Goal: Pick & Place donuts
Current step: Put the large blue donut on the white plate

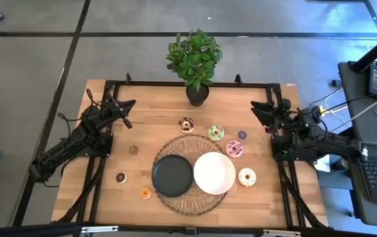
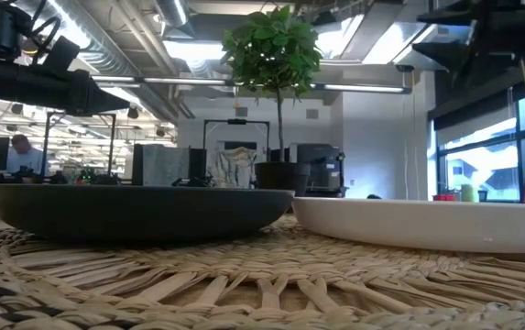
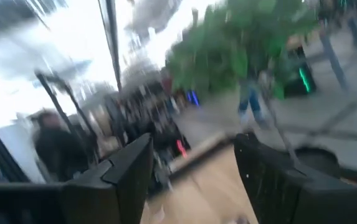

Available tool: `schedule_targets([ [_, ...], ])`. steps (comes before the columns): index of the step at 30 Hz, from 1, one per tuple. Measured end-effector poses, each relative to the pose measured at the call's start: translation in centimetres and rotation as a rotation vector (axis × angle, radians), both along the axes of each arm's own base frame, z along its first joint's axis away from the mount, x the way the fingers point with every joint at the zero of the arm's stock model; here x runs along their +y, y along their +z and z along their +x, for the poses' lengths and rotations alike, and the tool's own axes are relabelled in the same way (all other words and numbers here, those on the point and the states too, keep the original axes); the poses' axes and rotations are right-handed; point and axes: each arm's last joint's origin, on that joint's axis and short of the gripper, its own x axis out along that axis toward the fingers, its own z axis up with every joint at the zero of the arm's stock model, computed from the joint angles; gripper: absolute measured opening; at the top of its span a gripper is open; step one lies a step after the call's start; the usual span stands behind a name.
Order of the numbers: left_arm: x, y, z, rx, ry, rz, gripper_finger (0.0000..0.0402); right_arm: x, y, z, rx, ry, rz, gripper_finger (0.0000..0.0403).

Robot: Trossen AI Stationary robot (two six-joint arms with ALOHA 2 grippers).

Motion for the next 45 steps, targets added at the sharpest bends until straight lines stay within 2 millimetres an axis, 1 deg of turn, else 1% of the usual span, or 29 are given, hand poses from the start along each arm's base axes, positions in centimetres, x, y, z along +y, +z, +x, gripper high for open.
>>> schedule_targets([
  [3,0.0,0.0,0.0,-0.001,-0.002,-0.001,0.002,-0.4,1.2,1.6,0.177,0.033,0.023,0.0215],
  [6,0.0,0.0,0.0,-0.01,-0.005,-0.011,0.002,-0.9,1.7,3.8,0.382,0.064,0.047,0.021],
  [8,0.0,0.0,0.0,-0.027,-0.006,-0.033,0.002,-1.3,1.6,5.2,0.511,0.076,0.061,0.0208],
  [13,0.0,0.0,0.0,-0.082,-0.009,-0.098,0.0022,-2.2,0.5,8.6,0.76,0.093,0.107,0.0207],
  [16,0.0,0.0,0.0,-0.101,-0.009,-0.12,0.002,-2.7,-0.4,10.2,0.879,0.102,0.135,0.0207],
  [19,0.0,0.0,0.0,-0.101,-0.009,-0.12,0.002,-3.1,-1.8,11.7,0.979,0.11,0.171,0.0207],
  [24,0.0,0.0,0.0,-0.101,-0.01,-0.12,0.002,-3.6,-4.0,13.7,1.07,0.131,0.264,0.0207],
  [29,0.0,0.0,0.0,-0.101,-0.014,-0.121,0.0023,-4.0,-6.2,15.0,1.154,0.132,0.299,0.0207],
  [32,0.0,0.0,0.0,-0.102,-0.014,-0.122,0.0024,-4.1,-7.3,15.5,1.184,0.134,0.309,0.0207],
  [39,0.0,0.0,0.0,-0.102,-0.015,-0.122,0.0022,-4.4,-9.2,16.5,1.219,0.144,0.298,0.0207],
  [45,0.0,0.0,0.0,-0.102,-0.016,-0.122,0.0023,-4.5,-10.7,16.8,1.275,0.149,0.31,0.0207],
])
